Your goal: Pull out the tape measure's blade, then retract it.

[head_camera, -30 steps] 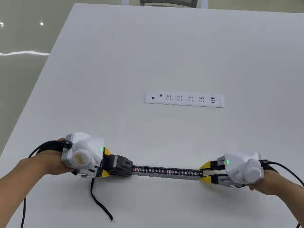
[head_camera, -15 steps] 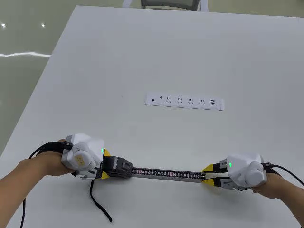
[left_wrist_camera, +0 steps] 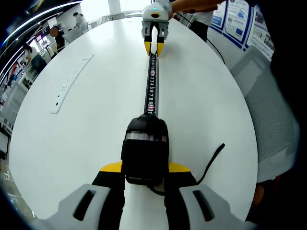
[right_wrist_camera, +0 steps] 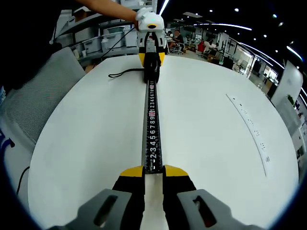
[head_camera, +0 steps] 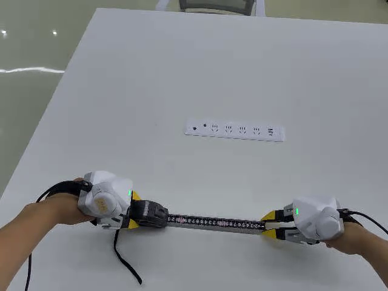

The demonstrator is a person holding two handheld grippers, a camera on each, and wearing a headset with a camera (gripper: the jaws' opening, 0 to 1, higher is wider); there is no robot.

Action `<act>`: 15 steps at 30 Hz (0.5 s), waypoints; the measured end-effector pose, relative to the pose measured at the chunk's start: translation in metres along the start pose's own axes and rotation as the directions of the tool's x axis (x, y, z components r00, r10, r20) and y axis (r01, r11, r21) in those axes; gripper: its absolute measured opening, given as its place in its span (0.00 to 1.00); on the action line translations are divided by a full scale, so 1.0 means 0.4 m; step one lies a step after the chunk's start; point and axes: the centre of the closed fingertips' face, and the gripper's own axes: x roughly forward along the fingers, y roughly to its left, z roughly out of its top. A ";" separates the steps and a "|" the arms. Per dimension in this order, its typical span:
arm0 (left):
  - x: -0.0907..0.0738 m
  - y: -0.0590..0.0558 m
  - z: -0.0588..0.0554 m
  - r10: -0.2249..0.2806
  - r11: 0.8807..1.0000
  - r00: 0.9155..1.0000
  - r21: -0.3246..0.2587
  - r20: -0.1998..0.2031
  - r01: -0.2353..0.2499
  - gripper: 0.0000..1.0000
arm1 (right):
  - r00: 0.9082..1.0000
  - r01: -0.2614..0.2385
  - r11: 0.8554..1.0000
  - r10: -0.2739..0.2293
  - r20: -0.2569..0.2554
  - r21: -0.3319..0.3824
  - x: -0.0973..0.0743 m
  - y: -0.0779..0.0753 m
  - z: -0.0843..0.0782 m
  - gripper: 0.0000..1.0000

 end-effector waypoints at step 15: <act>0.003 -0.002 0.007 -0.004 1.000 1.000 0.004 -0.009 0.004 0.27 | 1.000 -0.005 1.000 0.005 -0.026 -0.006 0.005 -0.001 -0.014 0.12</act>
